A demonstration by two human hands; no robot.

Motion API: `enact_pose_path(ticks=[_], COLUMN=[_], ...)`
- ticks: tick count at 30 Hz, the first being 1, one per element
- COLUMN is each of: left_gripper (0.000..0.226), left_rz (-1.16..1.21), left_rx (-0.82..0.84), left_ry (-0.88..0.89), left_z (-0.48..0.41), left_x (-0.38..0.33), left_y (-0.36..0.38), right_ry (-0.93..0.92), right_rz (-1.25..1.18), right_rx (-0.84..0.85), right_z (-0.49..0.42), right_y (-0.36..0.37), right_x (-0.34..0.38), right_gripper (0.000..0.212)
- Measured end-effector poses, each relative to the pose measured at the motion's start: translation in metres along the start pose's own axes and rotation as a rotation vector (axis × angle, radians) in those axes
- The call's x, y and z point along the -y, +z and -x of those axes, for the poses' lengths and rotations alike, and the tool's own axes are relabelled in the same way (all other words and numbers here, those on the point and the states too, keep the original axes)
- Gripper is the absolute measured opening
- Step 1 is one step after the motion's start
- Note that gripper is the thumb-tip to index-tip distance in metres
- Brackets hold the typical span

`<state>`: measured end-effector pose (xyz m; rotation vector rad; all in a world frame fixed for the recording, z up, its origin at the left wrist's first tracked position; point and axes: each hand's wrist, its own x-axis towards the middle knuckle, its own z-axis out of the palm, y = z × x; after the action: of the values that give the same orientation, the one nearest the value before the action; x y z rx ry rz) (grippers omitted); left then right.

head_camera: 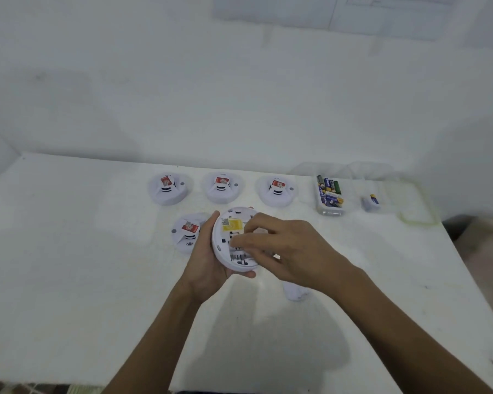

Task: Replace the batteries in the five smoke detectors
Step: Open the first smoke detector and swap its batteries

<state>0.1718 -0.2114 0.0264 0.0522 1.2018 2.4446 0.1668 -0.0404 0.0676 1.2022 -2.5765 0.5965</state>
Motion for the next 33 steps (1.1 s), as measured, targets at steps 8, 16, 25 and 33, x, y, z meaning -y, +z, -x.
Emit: enact_pose_path(ticks=[8,16,25,33], left_gripper=[0.055,0.068,0.026,0.054], left_rz=[0.001,0.078,0.028,0.017], left_rx=[0.063,-0.117,-0.087,-0.141], left_ry=[-0.021,-0.077,-0.112,-0.009], left_z=[-0.005,-0.01,-0.015,-0.01], left_x=[0.004,0.002,-0.001,0.007], left_y=[-0.006,-0.001,-0.017,-0.019], right_ry=[-0.027,-0.042,0.005,0.4], right_rz=[0.05,0.046,0.051,-0.471], right_rx=[0.138,0.188,0.188,-0.051], right_z=[-0.007,-0.01,-0.003,-0.007], right_y=[-0.005,-0.006,-0.011,-0.007], right_x=[-0.006,-0.009,-0.001,0.017], right_gripper=[0.019,0.02,0.04,0.018])
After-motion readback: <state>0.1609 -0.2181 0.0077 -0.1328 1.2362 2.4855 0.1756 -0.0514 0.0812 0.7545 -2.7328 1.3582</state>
